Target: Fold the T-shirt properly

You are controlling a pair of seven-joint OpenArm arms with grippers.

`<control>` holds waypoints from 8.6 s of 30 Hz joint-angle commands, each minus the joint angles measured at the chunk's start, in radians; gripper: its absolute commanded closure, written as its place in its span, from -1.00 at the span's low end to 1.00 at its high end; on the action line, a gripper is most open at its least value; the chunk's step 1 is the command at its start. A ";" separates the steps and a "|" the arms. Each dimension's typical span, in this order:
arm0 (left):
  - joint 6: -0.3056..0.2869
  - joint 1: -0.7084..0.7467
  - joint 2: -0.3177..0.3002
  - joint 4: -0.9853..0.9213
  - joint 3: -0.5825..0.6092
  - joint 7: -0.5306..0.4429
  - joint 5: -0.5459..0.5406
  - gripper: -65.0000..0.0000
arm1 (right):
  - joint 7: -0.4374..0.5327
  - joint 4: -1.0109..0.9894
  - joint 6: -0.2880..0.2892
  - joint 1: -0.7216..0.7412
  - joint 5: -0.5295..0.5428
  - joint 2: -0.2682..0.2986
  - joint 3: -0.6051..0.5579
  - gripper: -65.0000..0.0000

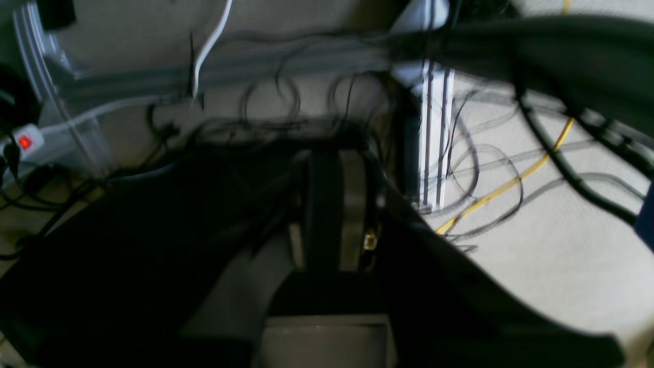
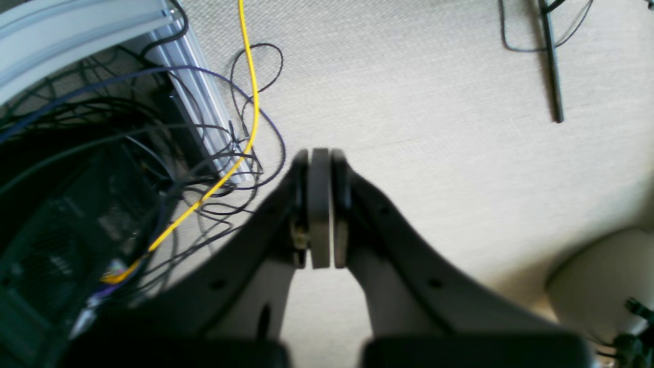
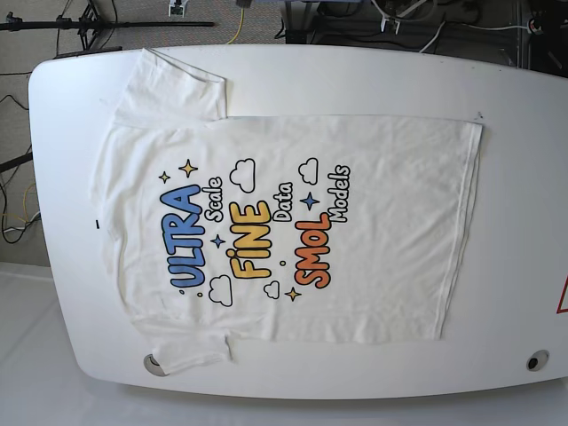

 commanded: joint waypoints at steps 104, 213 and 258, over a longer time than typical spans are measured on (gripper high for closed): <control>-0.046 0.856 -0.276 1.538 -0.119 0.160 -0.249 0.69 | -0.051 1.607 0.030 -0.950 0.077 0.064 0.038 0.96; -0.288 0.597 -0.286 1.748 -0.388 0.409 -0.411 0.32 | -0.612 1.681 0.262 -0.466 0.528 0.133 0.485 0.12; -0.276 0.595 -0.286 1.736 -0.390 0.398 -0.407 0.29 | -0.977 1.407 0.408 -0.209 0.667 0.191 0.518 0.09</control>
